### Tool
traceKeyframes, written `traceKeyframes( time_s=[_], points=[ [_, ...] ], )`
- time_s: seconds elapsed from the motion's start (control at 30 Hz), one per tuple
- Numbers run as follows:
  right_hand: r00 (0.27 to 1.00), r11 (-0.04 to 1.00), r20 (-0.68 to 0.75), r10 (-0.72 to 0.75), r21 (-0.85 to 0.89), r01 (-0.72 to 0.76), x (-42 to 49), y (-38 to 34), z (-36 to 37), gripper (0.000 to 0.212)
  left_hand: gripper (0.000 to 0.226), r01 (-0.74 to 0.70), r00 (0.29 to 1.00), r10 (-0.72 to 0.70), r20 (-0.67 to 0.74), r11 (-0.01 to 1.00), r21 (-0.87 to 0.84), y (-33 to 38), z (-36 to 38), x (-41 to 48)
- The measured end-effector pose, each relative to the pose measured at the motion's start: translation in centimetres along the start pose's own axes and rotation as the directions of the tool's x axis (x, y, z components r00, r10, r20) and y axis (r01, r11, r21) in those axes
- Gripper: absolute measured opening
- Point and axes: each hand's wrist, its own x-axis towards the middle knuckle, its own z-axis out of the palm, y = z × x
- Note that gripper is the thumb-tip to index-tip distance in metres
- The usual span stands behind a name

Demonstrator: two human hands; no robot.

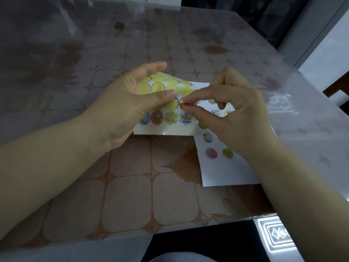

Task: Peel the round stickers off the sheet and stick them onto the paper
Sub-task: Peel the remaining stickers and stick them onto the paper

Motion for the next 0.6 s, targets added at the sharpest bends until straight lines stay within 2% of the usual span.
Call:
traceKeyframes(
  time_s=[0.47,0.6],
  points=[
    [0.994,0.993,0.027,0.107,0.053,-0.109,0.13,0.08,-0.2,0.007,0.057,0.034,0.999,-0.034,0.003,0.999,-0.009,-0.07,-0.01,-0.09],
    [0.981,0.97,0.006,0.196,0.147,-0.195,0.32,0.0,-0.47,0.011,0.055,0.022,1.0,-0.022,0.022,0.999,0.034,-0.26,-0.02,-0.04]
  ],
)
